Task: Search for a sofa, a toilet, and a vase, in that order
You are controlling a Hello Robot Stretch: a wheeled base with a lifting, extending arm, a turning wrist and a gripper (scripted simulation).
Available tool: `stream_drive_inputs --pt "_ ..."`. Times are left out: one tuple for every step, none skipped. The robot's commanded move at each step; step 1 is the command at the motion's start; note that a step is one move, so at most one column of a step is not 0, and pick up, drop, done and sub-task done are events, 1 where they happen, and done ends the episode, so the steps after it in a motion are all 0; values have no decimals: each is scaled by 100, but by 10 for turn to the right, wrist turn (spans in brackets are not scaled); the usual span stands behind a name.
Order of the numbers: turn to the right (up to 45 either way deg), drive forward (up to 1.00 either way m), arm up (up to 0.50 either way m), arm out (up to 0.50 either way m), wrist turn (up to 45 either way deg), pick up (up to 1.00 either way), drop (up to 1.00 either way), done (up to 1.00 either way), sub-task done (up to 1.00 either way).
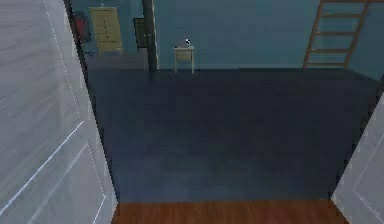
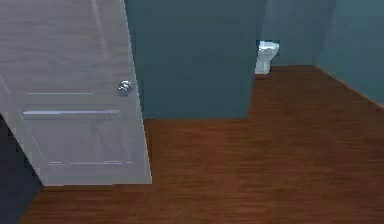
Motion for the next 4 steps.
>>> stream_drive_inputs --pt "0 100 0 0 0 0 0 0 0" --pt "0 50 0 0 0 0 0 0 0" --pt "-330 0 0 0 0 0 0 0 0" --pt "0 100 0 0 0 0 0 0 0"
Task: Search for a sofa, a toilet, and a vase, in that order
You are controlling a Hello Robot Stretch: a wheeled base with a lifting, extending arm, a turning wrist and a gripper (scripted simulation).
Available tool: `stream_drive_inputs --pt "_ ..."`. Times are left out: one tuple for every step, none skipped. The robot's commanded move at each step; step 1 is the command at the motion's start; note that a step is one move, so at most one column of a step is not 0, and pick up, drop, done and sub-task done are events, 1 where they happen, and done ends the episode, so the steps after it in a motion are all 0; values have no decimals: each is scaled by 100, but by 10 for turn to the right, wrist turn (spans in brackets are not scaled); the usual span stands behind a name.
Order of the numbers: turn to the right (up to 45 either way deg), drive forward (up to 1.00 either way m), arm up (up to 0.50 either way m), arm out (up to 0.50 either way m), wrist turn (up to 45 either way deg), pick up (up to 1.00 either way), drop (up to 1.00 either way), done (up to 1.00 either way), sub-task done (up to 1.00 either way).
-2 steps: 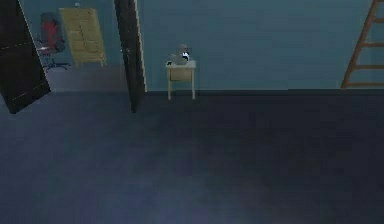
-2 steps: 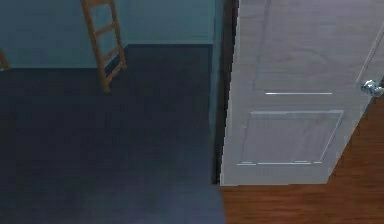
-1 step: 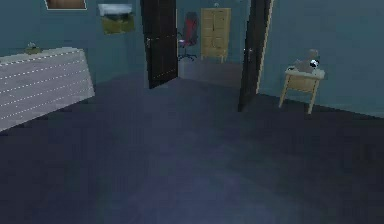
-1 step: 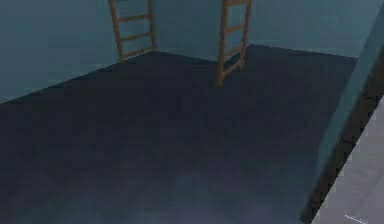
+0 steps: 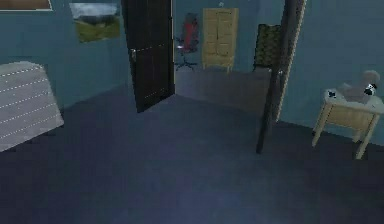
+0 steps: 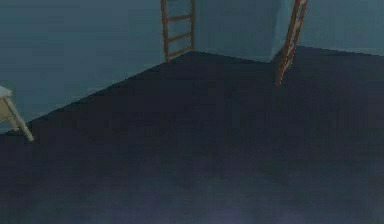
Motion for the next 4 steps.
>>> stream_drive_inputs --pt "0 100 0 0 0 0 0 0 0" --pt "-30 0 0 0 0 0 0 0 0" --pt "0 100 0 0 0 0 0 0 0" --pt "270 0 0 0 0 0 0 0 0"
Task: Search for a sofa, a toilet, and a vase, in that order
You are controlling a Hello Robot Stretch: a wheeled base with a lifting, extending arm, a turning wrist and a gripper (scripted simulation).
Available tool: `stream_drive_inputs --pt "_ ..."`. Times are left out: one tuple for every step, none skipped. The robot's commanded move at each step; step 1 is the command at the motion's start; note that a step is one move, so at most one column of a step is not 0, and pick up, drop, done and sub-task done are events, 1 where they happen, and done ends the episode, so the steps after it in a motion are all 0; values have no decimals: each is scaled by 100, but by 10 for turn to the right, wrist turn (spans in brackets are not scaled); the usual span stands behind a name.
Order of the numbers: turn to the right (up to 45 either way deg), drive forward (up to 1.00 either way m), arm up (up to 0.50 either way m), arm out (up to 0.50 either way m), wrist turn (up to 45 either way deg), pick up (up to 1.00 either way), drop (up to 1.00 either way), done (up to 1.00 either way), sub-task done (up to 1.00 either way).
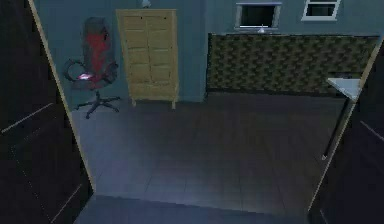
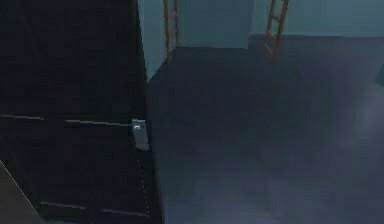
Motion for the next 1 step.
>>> stream_drive_inputs --pt "0 45 0 0 0 0 0 0 0"
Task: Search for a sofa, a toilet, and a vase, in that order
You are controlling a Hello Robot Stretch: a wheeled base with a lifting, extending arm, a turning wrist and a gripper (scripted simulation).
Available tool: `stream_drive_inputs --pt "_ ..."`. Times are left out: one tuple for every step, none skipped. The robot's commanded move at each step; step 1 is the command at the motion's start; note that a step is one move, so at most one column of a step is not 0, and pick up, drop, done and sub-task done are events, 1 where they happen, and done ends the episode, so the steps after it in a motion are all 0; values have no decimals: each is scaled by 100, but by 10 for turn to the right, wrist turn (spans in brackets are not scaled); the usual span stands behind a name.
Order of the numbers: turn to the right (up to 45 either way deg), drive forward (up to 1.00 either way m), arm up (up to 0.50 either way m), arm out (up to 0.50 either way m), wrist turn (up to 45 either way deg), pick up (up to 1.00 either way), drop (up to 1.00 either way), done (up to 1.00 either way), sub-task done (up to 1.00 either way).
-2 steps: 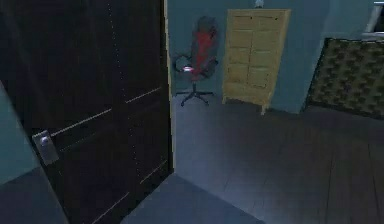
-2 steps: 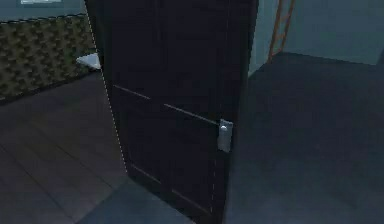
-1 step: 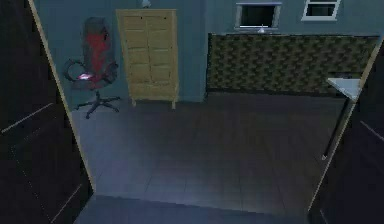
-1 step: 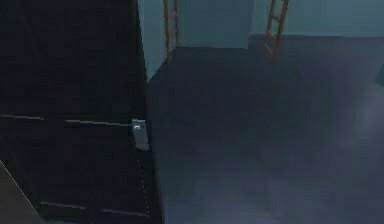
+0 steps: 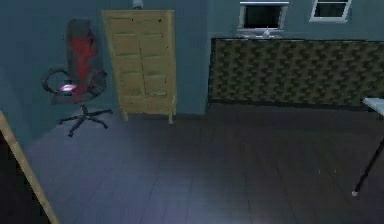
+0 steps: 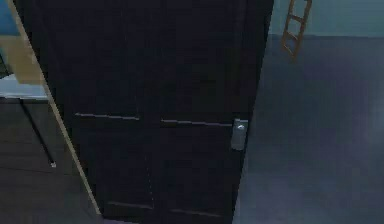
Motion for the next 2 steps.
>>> stream_drive_inputs --pt "180 0 0 0 0 0 0 0 0" --pt "0 100 0 0 0 0 0 0 0"
